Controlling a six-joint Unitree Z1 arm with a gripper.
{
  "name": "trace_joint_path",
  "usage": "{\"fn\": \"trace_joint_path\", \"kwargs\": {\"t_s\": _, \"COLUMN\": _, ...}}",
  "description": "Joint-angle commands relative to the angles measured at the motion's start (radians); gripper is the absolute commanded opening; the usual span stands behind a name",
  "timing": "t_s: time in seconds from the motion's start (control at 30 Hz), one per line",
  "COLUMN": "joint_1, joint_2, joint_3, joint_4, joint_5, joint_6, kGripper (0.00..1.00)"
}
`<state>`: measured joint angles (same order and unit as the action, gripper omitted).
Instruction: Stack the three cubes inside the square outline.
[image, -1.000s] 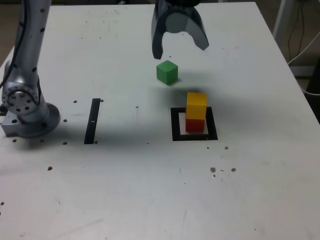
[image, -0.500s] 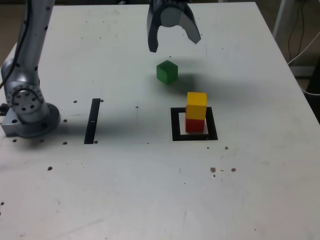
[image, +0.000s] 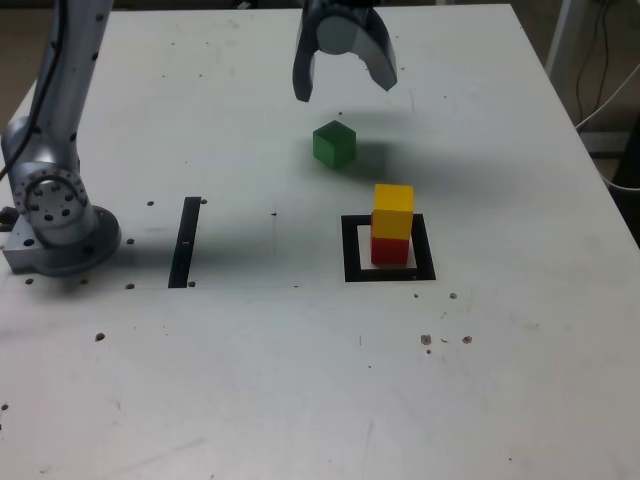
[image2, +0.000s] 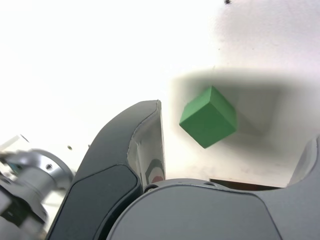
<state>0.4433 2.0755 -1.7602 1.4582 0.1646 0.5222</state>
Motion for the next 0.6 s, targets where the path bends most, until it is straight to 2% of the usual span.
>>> {"fn": "trace_joint_path", "kwargs": {"t_s": 0.0, "joint_1": 0.000, "joint_2": -0.006, "joint_3": 0.005, "joint_4": -0.014, "joint_5": 0.013, "joint_6": 0.071, "kGripper": 0.99}}
{"fn": "trace_joint_path", "kwargs": {"t_s": 0.23, "joint_1": 0.000, "joint_2": -0.013, "joint_3": 0.040, "joint_4": -0.069, "joint_5": 0.021, "joint_6": 0.260, "kGripper": 1.00}}
{"fn": "trace_joint_path", "kwargs": {"t_s": 0.57, "joint_1": 0.000, "joint_2": -0.035, "joint_3": 0.117, "joint_4": -0.167, "joint_5": 0.026, "joint_6": 0.387, "kGripper": 0.99}}
